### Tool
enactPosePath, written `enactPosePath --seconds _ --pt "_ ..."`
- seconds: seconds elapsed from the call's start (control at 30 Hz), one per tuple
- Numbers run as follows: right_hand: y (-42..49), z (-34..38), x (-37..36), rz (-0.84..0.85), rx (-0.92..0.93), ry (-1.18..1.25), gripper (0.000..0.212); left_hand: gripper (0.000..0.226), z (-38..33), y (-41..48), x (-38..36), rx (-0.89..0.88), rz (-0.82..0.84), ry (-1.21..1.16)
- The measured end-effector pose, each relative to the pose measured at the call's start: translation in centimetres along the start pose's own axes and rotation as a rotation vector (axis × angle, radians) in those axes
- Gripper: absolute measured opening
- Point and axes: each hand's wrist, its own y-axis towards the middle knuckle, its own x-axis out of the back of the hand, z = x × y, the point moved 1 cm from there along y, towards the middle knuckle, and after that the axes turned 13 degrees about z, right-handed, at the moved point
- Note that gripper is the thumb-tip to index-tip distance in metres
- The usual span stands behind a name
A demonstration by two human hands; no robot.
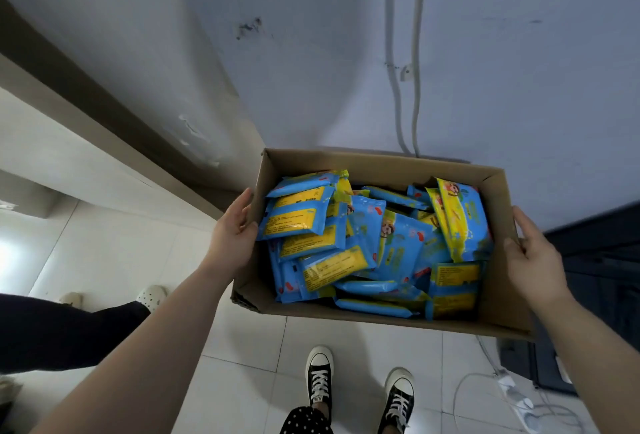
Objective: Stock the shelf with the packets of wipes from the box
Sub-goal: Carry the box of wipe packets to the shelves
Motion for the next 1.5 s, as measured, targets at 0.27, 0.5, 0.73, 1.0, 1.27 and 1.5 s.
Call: enactPosePath --seconds 0.27,0.5,0.73,1.0,1.27,1.5 --pt "-5.2 1.0 3.9 -0.030 0.074 0.011 0.052 0.060 -3.5 -4.2 1.1 -0.057 0.051 0.094" --pt "-10.1 1.6 7.2 -0.104 0.102 0.058 0.055 0.054 -7.2 -7.6 2.0 -0.154 0.074 0.075" --pt "-16.7 2.4 8.8 -0.231 0.083 0.137 0.048 0.051 -10.0 -8.9 2.7 -0.287 0.126 0.060" --pt "-24.5 1.2 8.8 -0.373 -0.073 0.183 0.048 0.056 -13.0 -9.2 2.2 -0.399 0.257 0.130" --pt "-31.8 -2.3 7.7 -0.538 -0.223 0.304 0.047 0.053 -15.3 -10.2 -1.0 -0.502 0.487 0.158" --pt "-39.6 -7.9 7.9 -0.661 -0.348 0.377 0.046 0.051 -17.4 -14.0 -7.9 -0.508 0.645 0.145"
